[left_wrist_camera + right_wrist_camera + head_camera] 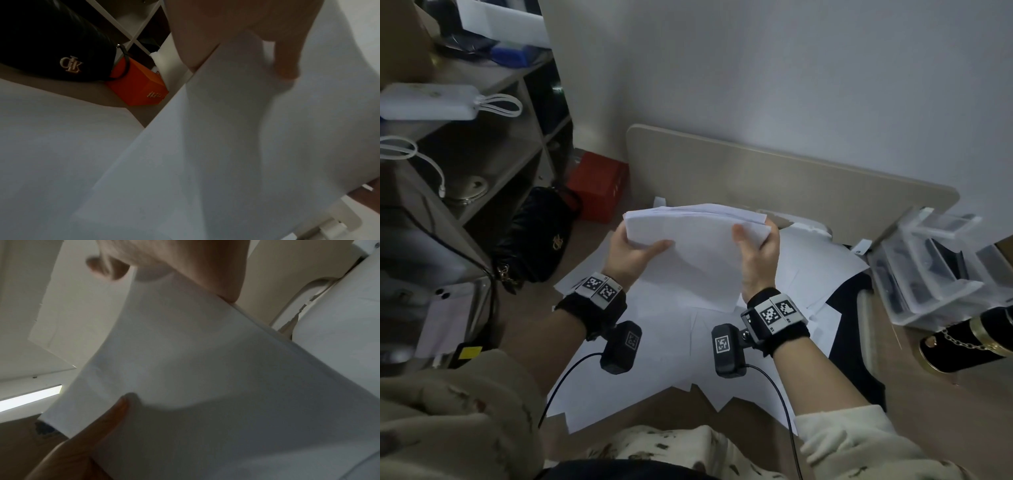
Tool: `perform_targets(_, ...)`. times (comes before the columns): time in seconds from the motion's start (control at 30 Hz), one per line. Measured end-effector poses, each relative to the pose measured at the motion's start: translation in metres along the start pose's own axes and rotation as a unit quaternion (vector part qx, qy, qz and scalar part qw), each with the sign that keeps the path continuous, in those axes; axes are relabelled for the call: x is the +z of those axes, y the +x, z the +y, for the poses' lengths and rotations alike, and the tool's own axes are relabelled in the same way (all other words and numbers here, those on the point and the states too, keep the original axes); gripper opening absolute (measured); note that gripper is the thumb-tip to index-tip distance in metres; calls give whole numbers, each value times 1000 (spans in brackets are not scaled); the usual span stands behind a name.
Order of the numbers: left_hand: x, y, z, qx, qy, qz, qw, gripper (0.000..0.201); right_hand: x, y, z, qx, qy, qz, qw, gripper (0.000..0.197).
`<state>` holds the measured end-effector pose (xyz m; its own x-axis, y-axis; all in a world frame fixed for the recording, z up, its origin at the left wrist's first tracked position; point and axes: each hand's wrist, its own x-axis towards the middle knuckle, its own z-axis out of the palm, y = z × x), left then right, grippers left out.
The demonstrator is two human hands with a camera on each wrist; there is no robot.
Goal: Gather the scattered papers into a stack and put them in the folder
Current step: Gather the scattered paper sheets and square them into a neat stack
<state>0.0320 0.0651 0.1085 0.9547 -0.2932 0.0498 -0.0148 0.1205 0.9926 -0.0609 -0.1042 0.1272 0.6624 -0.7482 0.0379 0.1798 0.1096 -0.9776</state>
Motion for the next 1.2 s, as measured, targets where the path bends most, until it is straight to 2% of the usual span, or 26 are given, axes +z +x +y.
perform_targets(0.07, 0, 1, 1, -24, 1, 6, 1000, 39, -7, 1, 5, 15, -25, -12, 999, 54)
perform_targets(0.13, -3, 5, -3, -60, -7, -4, 998, 37, -16, 2, 9, 50, -57, -21, 997, 33)
perform_targets(0.17, -5, 7, -4, -89, -15, -17, 996, 39, -19, 2, 11, 78, -67, -35, 994, 21)
perform_targets(0.23, -11, 9, -6, -145, -19, -56, 988, 48, -27, 4, 18, 130, -94, -67, 985, 14)
perform_targets(0.3, -13, 9, -7, -161, 3, -83, 983, 47, -29, 4, 22, 142, -120, -76, 980, 13)
perform_targets(0.4, -3, 4, -4, -117, -4, -39, 992, 19, -24, 1, 19, 92, -112, -29, 989, 13)
perform_targets(0.47, 7, -1, -3, -87, -28, -6, 996, 15, -21, -2, 16, 73, -73, -4, 995, 13)
perform_targets(0.53, 10, -1, -8, -87, -34, 9, 996, 16, -22, -5, 20, 86, -56, -4, 995, 11)
perform_targets(0.6, 4, 2, -17, -121, -16, -6, 993, 23, -30, -6, 28, 112, -83, -43, 989, 13)
perform_targets(0.67, -7, 7, -27, -155, 25, -42, 987, 37, -38, -9, 38, 141, -124, -108, 976, 24)
perform_targets(0.73, -17, 10, -34, -172, 50, -91, 980, 48, -43, -10, 45, 168, -146, -142, 965, 29)
perform_targets(0.8, -18, 9, -37, -171, 67, -114, 976, 46, -41, -11, 49, 170, -147, -133, 965, 24)
perform_targets(0.87, -15, 7, -39, -161, 69, -109, 978, 40, -36, -12, 52, 161, -128, -99, 974, 15)
perform_targets(1.0, -11, 1, -41, -178, 30, -100, 979, 45, -33, -12, 62, 157, -70, -30, 985, 17)
perform_targets(1.1, -16, 2, -47, -184, 37, -119, 975, 54, -39, -16, 70, 199, -79, -52, 976, 18)
perform_targets(1.2, -19, 2, -53, -188, 63, -148, 969, 48, -44, -22, 77, 234, -78, -81, 966, 28)
